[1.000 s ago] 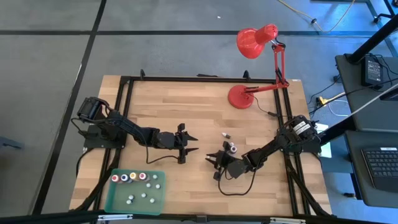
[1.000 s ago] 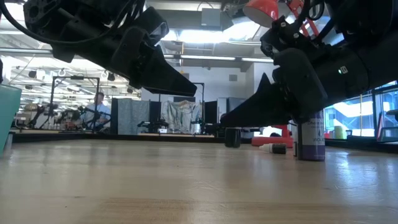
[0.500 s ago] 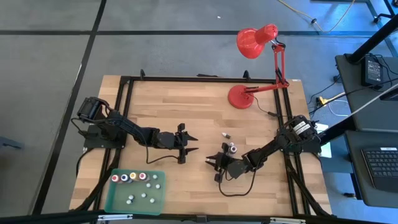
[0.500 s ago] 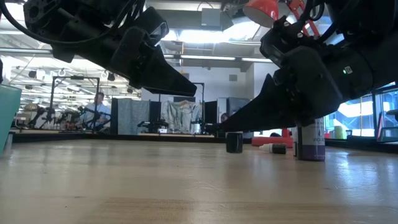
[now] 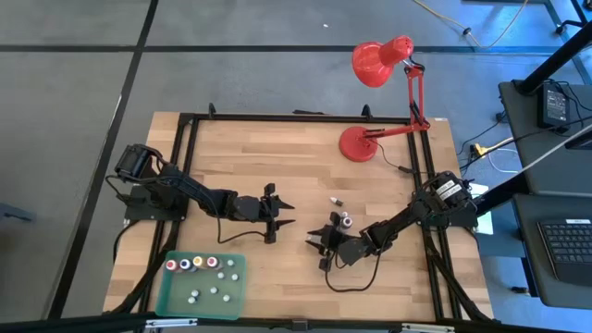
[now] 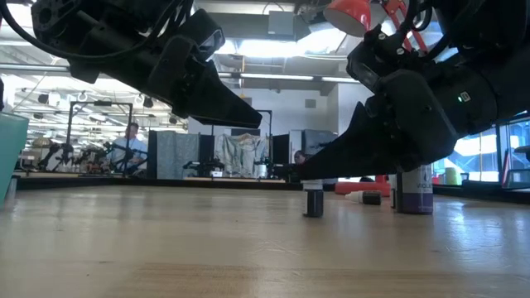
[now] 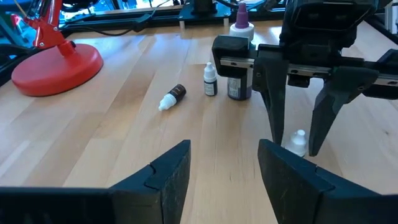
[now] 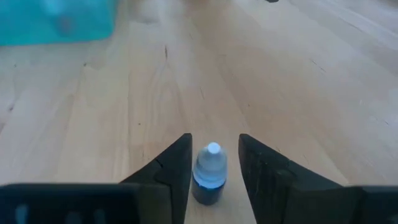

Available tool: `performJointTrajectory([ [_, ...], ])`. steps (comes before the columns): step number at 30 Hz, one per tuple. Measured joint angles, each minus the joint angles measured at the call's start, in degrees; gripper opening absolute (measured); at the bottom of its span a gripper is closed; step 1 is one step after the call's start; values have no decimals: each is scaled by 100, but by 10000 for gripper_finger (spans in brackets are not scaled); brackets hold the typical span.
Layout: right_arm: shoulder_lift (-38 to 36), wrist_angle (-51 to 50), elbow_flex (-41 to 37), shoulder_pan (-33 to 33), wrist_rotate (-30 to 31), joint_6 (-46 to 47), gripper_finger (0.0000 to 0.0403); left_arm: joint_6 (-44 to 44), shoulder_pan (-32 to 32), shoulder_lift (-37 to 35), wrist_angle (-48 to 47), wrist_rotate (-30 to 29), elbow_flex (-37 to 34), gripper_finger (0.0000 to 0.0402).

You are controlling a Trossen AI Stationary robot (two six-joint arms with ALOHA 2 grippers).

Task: Pick & Place food coloring
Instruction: Put the green food coloring into the blue bin

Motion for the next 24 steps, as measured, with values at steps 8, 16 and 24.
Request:
performJointTrajectory([
  [8, -263, 388, -4, 0, 3, -485, 136, 0, 0, 0, 0, -1, 0, 182],
  [16, -1634, -661, -2, 172, 4, -1027, 134, 0, 9, 4, -64, 776, 151, 182],
  [24, -3218, -3629, -2, 240, 41, 344, 134, 464, -9, 4, -2866, 1462, 1620, 182],
])
